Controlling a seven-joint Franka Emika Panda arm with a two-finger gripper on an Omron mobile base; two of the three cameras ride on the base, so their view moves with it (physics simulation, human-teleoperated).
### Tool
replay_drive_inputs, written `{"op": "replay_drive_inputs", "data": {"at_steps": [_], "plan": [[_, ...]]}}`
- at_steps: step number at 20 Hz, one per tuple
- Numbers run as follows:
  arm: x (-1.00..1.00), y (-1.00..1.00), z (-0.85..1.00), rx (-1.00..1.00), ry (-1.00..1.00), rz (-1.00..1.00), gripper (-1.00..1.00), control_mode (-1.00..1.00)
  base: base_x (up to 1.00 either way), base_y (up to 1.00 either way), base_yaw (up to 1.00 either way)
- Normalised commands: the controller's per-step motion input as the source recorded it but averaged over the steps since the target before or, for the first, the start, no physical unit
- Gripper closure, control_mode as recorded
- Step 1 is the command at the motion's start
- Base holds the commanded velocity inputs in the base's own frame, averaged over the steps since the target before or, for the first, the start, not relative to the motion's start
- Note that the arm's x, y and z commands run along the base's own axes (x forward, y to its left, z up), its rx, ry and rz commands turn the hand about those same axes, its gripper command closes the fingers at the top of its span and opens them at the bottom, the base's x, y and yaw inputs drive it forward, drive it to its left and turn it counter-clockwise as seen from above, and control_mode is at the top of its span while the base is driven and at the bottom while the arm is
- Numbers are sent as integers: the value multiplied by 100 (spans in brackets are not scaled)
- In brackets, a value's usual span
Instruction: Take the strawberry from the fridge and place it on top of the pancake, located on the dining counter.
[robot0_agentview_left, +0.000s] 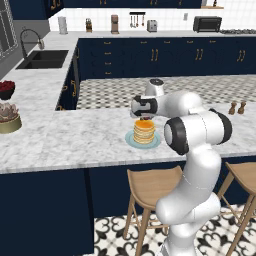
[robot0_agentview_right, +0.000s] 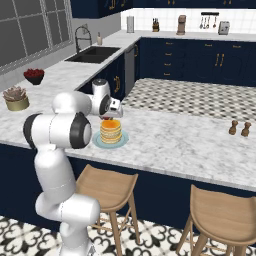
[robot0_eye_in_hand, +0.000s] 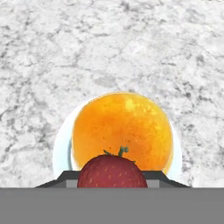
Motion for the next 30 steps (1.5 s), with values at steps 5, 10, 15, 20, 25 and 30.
{"op": "replay_drive_inputs", "data": {"at_steps": [5,10,15,20,25,30], "plan": [[6,-5,-9,0,0,0,100,-100,0,0,0],[0,-12,-6,0,0,0,100,-100,0,0,0],[1,0,-19,0,0,0,100,-100,0,0,0],[2,0,-20,0,-1,0,100,-100,0,0,0],[2,0,-14,0,-1,0,100,-100,0,0,0],[0,1,-14,0,-1,0,100,-100,0,0,0]]}}
